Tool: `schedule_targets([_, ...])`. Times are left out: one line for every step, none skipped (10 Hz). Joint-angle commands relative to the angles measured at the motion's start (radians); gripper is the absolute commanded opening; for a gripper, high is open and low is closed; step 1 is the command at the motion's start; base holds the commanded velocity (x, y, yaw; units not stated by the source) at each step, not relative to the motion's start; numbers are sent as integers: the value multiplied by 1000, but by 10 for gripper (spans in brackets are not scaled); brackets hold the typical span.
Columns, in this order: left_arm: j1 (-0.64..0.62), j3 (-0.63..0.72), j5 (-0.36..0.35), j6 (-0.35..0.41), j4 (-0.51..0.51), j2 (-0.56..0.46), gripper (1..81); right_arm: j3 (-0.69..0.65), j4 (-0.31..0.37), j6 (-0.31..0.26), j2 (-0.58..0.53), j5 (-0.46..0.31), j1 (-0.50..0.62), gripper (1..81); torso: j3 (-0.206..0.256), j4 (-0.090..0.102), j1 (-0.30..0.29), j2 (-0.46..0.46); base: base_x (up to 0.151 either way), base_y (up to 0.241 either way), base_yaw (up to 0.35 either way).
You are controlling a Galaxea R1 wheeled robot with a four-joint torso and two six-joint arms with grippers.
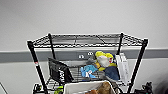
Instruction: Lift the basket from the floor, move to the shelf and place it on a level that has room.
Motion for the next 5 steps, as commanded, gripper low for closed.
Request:
schedule_targets([-180,113,-8,-44,-8,-67,10,115,10,63,-43,23,190,10,0,0,0,0,0,0,0])
schedule_targets([-202,129,-7,-59,-8,-76,10,129,8,76,-46,22,208,10,0,0,0,0,0,0,0])
schedule_targets([-229,146,-7,-84,-8,-87,10,149,8,92,-51,22,237,10,0,0,0,0,0,0,0])
schedule_targets([-260,155,-7,-104,-8,-92,10,166,7,107,-58,22,265,10,0,0,0,0,0,0,0])
schedule_targets([-297,161,-4,-136,-8,-93,10,181,7,121,-71,20,291,10,0,0,0,0,0,0,0])
